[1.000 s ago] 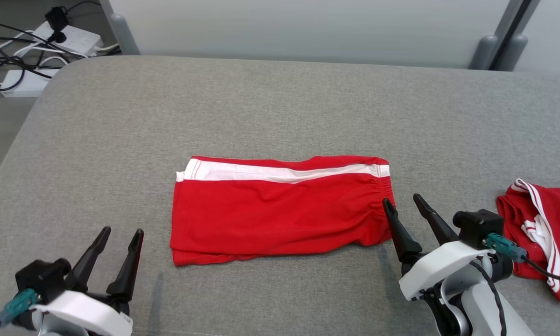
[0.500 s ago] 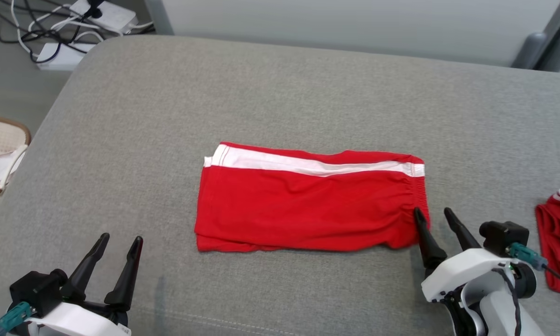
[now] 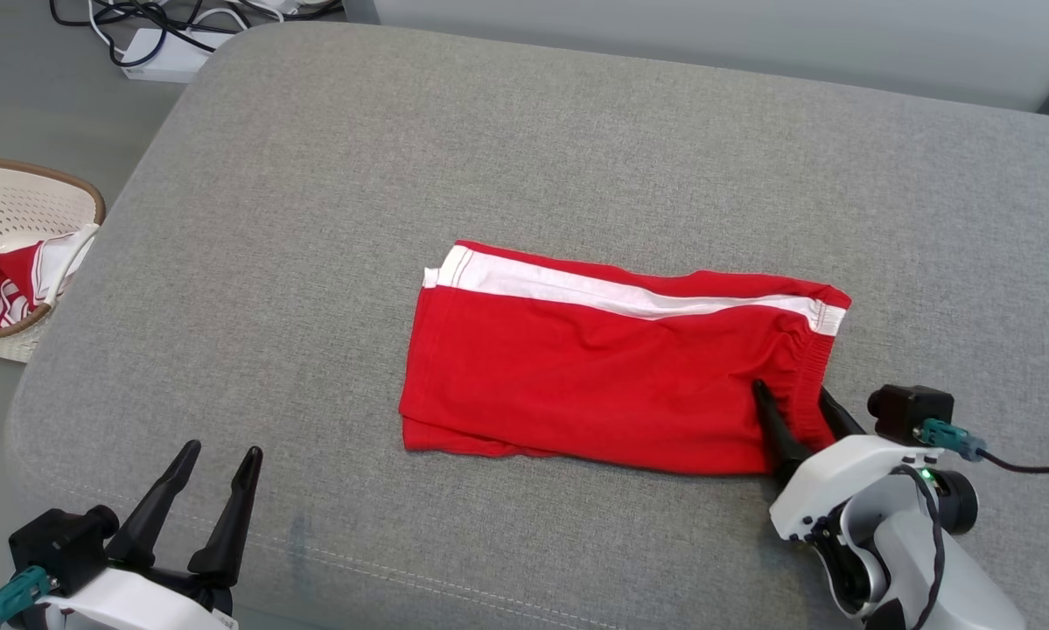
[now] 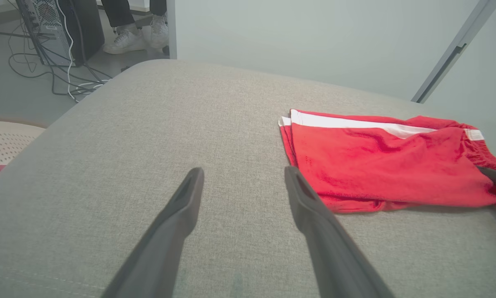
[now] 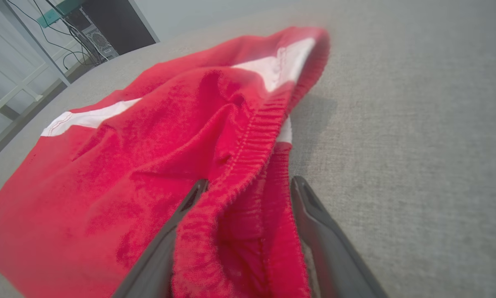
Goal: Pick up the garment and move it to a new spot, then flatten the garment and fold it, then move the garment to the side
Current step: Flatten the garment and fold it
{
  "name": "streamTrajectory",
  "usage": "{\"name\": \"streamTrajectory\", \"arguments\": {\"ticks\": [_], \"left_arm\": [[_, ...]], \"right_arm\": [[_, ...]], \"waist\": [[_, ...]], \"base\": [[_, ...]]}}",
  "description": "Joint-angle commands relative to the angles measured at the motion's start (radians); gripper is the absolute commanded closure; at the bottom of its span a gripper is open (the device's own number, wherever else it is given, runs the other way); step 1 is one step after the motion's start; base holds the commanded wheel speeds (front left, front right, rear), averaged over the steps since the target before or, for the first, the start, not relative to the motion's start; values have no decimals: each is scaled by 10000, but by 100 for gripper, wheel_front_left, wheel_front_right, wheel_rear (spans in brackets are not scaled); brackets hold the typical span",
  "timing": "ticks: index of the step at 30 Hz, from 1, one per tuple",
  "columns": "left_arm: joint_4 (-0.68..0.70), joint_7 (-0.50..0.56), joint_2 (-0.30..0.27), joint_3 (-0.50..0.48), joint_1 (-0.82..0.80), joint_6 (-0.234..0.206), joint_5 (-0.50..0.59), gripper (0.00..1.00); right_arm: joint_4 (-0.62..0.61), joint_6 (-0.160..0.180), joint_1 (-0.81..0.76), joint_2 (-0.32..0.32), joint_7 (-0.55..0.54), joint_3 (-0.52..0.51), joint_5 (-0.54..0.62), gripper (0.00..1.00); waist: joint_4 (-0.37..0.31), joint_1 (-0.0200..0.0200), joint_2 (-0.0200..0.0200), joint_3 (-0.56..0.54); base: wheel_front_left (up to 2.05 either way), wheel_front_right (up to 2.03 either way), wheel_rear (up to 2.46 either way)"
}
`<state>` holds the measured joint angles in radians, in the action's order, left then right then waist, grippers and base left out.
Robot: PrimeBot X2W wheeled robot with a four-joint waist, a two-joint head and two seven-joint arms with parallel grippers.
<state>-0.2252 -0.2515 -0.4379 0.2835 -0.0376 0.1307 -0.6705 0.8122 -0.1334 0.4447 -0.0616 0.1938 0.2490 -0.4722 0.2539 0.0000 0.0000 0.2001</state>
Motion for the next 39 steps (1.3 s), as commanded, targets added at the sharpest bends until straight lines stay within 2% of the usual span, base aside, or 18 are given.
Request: {"name": "streamTrajectory", "arguments": {"ticks": [1, 12, 15, 16, 17, 18, 19, 23, 24, 26, 27, 32, 39], "left_arm": [[173, -103, -407, -356, -423, 0, -84, 0], [92, -103, -338, -188, -501, 0, -170, 0], [93, -103, -337, -166, -531, 0, -215, 0], [98, -103, -336, -171, -531, 0, -221, 0], [95, -103, -334, -175, -524, 0, -223, 0], [92, -103, -320, -185, -516, 0, -243, 0], [85, -103, -312, -201, -505, 0, -254, 0], [7, -103, -262, -199, -425, 0, -325, 0], [-21, -103, -262, -189, -417, 0, -333, 0], [-36, -103, -246, -160, -407, 0, -320, 0], [-25, -103, -243, -139, -407, 0, -313, 0], [72, -103, -246, -72, -412, 0, -316, 0], [180, -103, -155, -99, -297, 0, -274, 0]], "right_arm": [[148, 27, 260, 114, -43, 533, -246, 0], [1360, 27, 843, 114, -696, 1655, -1240, 0], [1965, 27, 1074, 114, -692, 1668, -1286, 36], [2189, 27, 1156, 114, -687, 1653, -1281, 38], [2362, 27, 1259, 114, -618, 1641, -1263, 36], [2462, 27, 1353, 114, -537, 1643, -1294, 15], [2564, 27, 1442, 114, -427, 1624, -1332, 0], [2976, 27, 1692, 114, -300, 1795, -1355, 0], [3001, 27, 1708, 114, -364, 1908, -1401, 33], [3005, 27, 1733, 114, -463, 2089, -1552, 85], [2989, 27, 1737, 114, -494, 2175, -1634, 100], [3161, 27, 1913, 114, -113, 2233, -1822, 100], [3916, 27, 2446, 114, 564, 1580, -1540, 100]], "waist": [[17, 0, 0, -7], [161, 0, 0, -38], [210, 0, 0, -66], [218, 0, 0, -86], [216, 0, 0, -101], [210, 0, 0, -116], [196, 0, 0, -135], [120, 0, 0, -200], [98, 0, 0, -208], [53, 0, 0, -221], [31, 0, 0, -229], [-121, 0, 0, -275], [-459, 0, 0, -409]], "base": [[0, 0, 0], [0, 0, 0], [0, 0, 0], [0, 0, 0], [0, 0, 0], [0, 0, 0], [0, 0, 0], [0, 0, 0], [0, 0, 0], [0, 0, 0], [0, 0, 0], [0, 0, 0], [0, 0, 0]]}}
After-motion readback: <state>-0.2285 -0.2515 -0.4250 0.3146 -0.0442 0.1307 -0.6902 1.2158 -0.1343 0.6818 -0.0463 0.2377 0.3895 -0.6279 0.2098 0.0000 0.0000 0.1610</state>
